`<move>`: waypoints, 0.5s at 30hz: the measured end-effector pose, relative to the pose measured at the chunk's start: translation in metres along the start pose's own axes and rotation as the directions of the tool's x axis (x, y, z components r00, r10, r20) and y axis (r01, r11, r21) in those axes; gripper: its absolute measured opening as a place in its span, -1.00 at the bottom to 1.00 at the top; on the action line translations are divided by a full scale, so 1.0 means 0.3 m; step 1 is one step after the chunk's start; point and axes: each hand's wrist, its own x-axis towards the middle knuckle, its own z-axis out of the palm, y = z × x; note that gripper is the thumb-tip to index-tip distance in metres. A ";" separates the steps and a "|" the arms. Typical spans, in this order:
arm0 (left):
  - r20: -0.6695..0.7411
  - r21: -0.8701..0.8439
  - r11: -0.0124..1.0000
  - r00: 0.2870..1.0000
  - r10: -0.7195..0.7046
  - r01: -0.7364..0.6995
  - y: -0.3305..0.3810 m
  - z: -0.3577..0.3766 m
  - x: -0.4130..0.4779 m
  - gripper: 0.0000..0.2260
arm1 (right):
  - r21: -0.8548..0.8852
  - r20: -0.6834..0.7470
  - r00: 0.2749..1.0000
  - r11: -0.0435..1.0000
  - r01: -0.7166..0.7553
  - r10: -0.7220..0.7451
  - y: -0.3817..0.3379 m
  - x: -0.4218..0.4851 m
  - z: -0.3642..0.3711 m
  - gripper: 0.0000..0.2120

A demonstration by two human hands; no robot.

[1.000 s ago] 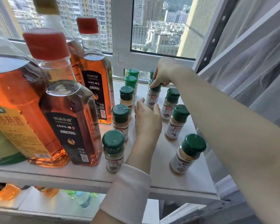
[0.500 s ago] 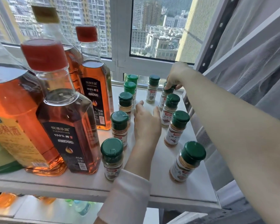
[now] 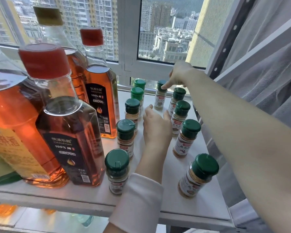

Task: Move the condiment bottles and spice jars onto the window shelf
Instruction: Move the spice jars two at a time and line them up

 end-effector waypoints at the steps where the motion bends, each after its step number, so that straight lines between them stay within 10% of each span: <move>1: -0.003 0.001 1.000 1.000 -0.005 0.005 0.004 0.004 0.004 -0.52 | 0.002 0.000 1.000 1.000 0.006 -0.006 -0.004 0.017 0.006 -0.45; 15: -0.021 -0.006 0.999 0.999 -0.031 0.031 0.009 0.028 0.032 -0.52 | -0.023 -0.104 0.994 0.999 -0.029 0.027 0.033 0.134 0.017 -0.56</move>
